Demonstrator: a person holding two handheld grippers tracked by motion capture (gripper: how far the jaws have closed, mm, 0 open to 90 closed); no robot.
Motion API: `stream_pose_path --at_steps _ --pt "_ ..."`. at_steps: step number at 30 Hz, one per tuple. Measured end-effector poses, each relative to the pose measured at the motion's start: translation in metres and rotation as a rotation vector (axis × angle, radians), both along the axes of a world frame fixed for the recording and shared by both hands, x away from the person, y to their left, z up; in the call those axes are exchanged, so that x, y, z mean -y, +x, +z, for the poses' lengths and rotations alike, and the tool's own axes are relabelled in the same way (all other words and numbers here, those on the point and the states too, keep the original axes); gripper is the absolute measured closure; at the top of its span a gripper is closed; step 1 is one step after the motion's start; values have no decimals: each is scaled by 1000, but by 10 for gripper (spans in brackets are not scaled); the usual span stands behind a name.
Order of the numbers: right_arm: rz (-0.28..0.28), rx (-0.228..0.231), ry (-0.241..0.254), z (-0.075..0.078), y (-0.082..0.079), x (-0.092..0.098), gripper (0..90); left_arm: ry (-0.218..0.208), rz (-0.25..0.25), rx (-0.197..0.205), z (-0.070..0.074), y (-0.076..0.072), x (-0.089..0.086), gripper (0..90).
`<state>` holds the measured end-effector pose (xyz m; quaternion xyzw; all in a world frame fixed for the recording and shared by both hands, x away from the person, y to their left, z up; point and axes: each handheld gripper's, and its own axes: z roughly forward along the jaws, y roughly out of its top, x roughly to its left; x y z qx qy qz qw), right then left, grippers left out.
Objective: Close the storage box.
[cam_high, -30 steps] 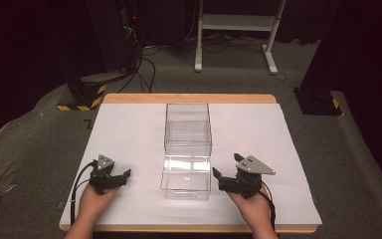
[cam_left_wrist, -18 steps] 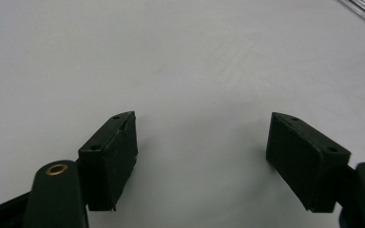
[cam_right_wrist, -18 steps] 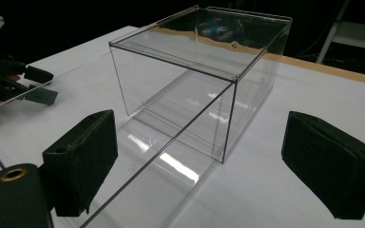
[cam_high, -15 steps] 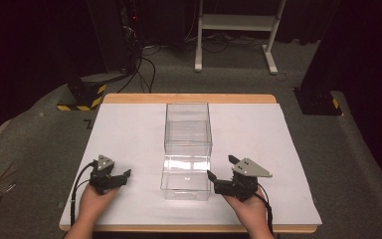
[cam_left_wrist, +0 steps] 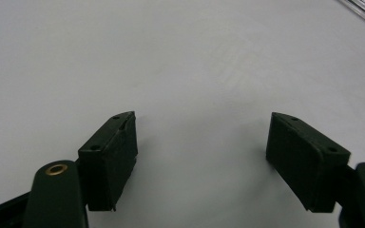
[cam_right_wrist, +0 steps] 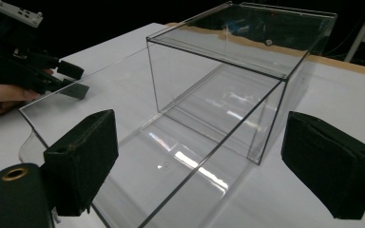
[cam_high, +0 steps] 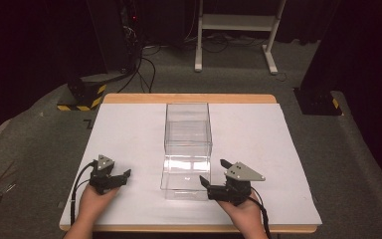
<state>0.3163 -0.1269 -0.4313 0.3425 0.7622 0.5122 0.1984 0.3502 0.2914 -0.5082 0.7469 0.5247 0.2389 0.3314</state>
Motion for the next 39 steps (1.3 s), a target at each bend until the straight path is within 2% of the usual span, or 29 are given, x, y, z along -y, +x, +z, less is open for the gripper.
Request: stream_pose_path --at_steps 11,16,20,31,39 --pt "50 -23 -3 -5 -5 -8 120 -1 0 0 0 0 0 258" --pt "42 -25 12 -5 -11 0 123 0 0 -1 0 0 0 258" --pt "43 -35 -1 -10 -15 5 124 1 1 0 0 0 0 258" --pt "48 -50 -1 -19 -15 6 118 0 2 0 0 0 0 258" --pt "63 -64 -28 -25 -15 7 119 0 2 0 0 0 0 258"
